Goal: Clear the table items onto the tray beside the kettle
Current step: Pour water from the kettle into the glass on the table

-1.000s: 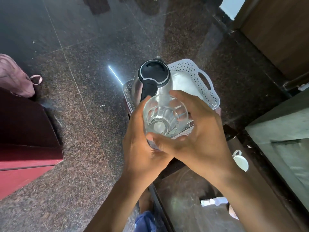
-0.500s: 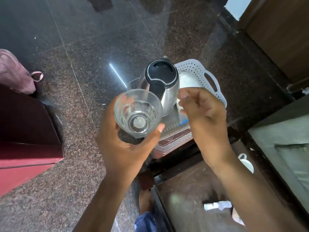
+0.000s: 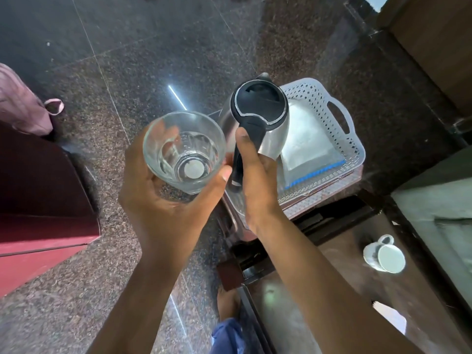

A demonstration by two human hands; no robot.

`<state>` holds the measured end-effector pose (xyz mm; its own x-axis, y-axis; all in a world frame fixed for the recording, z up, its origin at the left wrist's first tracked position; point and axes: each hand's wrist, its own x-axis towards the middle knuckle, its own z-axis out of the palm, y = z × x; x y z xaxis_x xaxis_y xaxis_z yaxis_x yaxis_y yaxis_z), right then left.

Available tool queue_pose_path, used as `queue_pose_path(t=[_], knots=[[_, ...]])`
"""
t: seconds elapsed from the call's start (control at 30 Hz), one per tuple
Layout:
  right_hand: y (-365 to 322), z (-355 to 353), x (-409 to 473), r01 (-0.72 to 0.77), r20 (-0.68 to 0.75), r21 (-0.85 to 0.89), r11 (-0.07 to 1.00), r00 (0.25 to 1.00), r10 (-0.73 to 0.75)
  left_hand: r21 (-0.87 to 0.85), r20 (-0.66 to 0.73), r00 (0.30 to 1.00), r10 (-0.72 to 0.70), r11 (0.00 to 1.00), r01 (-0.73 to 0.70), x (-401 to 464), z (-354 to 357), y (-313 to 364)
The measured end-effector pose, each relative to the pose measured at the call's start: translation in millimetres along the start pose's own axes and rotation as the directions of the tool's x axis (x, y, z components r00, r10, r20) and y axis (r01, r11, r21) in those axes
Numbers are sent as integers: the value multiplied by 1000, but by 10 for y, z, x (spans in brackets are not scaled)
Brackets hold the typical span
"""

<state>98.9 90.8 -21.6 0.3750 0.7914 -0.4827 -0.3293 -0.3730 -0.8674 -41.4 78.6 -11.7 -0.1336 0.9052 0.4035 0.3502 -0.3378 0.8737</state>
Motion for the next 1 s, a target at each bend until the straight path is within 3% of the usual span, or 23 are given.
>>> queue_pose_path(t=[0.2,0.37,0.53,0.7,1.0], knots=[[147,222,59,170,-168,71,983,973,-156,9,-13,1000,-6,1000,6,73,-26,-64],[173,228,121,268,-281,24,963,926,-250,23,-2,1000,-3,1000,3,144,-52,-144],[137,97,143,267,-265,-13,963,928,-261,3,25,1000,4,1000,-4,189,-56,-153],[10,7,74,248,-253,66,967,941,-224,4,10,998,68,998,-68,254,-27,-89],[-689,-480,-420,359,-129,130,924,930,-343,1,-1,995,97,995,-97,258,14,170]])
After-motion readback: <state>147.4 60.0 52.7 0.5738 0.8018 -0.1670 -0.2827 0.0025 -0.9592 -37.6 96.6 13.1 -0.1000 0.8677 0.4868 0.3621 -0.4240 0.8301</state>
